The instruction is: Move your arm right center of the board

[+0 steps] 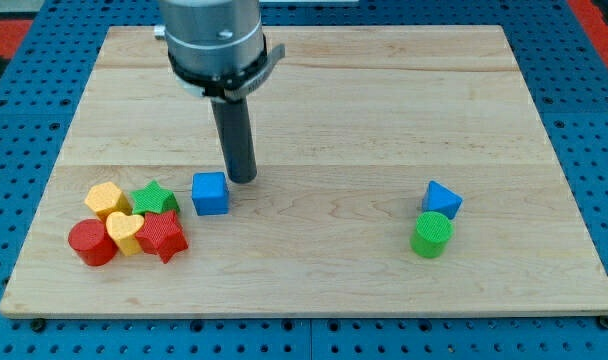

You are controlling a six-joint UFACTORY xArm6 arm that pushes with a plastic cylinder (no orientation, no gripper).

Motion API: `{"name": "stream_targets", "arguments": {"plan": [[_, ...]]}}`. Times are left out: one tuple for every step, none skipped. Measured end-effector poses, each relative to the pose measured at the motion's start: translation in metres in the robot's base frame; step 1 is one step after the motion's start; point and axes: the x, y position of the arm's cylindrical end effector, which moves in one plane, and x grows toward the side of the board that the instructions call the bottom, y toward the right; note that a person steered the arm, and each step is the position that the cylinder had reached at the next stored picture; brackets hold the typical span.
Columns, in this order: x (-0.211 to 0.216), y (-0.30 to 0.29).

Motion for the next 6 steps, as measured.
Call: {"name": "stream_targets", "arguments": {"plan": [[-0.032,0.029],[-0.058,0.137],[-0.046,0.26],[-0.001,0.332],[0.039,0.345],[0.035,0.264]]}}
